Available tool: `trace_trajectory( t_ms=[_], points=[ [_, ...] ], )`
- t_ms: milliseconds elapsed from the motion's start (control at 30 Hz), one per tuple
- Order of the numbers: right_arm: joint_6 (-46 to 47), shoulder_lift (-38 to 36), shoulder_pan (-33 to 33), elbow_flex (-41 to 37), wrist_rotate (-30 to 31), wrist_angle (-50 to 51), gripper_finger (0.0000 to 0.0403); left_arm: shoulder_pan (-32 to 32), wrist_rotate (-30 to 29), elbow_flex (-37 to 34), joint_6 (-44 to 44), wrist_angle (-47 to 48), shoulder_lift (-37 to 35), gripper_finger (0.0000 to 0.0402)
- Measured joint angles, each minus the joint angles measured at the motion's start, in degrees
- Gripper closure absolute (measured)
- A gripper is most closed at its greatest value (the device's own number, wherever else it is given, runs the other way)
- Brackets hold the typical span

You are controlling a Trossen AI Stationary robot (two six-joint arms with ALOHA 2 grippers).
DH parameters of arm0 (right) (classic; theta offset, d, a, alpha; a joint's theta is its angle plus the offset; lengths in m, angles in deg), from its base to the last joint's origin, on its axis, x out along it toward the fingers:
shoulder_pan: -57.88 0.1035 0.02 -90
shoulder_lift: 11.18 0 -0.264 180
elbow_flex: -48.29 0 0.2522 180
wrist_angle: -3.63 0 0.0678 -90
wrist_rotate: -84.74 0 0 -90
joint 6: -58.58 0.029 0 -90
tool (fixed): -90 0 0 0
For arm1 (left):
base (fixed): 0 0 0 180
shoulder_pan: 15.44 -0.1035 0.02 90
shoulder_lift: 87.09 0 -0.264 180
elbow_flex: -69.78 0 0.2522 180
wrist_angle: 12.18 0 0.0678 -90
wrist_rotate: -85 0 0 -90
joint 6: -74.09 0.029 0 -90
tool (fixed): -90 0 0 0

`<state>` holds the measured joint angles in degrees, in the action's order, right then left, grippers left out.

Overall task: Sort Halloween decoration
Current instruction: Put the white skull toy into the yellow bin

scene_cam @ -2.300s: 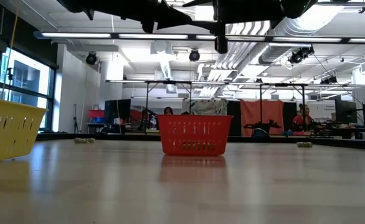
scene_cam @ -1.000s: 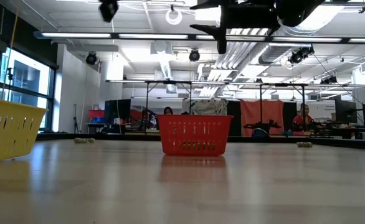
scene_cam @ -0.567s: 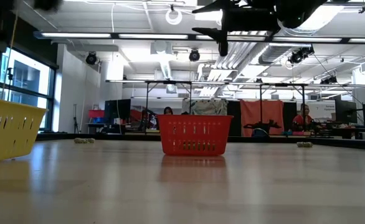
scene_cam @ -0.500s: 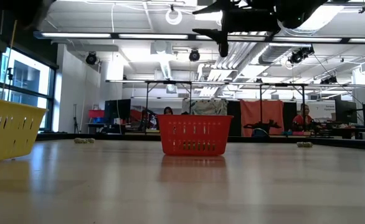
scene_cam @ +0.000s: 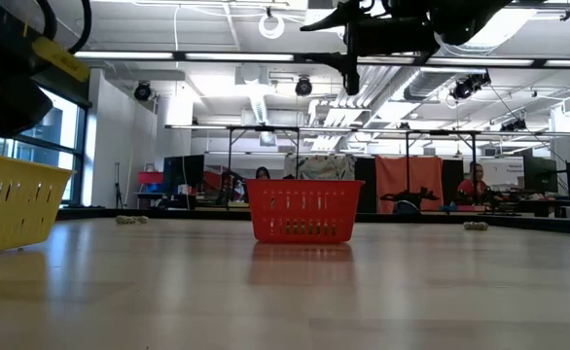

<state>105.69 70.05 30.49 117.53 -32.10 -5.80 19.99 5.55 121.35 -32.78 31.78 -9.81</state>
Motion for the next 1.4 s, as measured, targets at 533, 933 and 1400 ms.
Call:
trace_trajectory(
  t_ms=[533, 933, 1400],
  points=[
    [0.45, 0.00, 0.04, 0.00, 0.03, 0.62, 0.0212, -0.60, -0.35, -0.02, 5.11, 0.71, -0.29, 0.0285],
    [0.86, 0.00, 0.04, 0.00, -0.78, 0.41, 0.0212, -8.80, -11.58, -0.01, 18.08, -0.88, -19.58, 0.0259],
    [-0.94, 0.04, 1.32, 0.00, -8.18, -6.45, 0.0212, -44.79, -22.41, 0.07, 74.48, -28.52, -33.40, 0.0259]
  ],
)
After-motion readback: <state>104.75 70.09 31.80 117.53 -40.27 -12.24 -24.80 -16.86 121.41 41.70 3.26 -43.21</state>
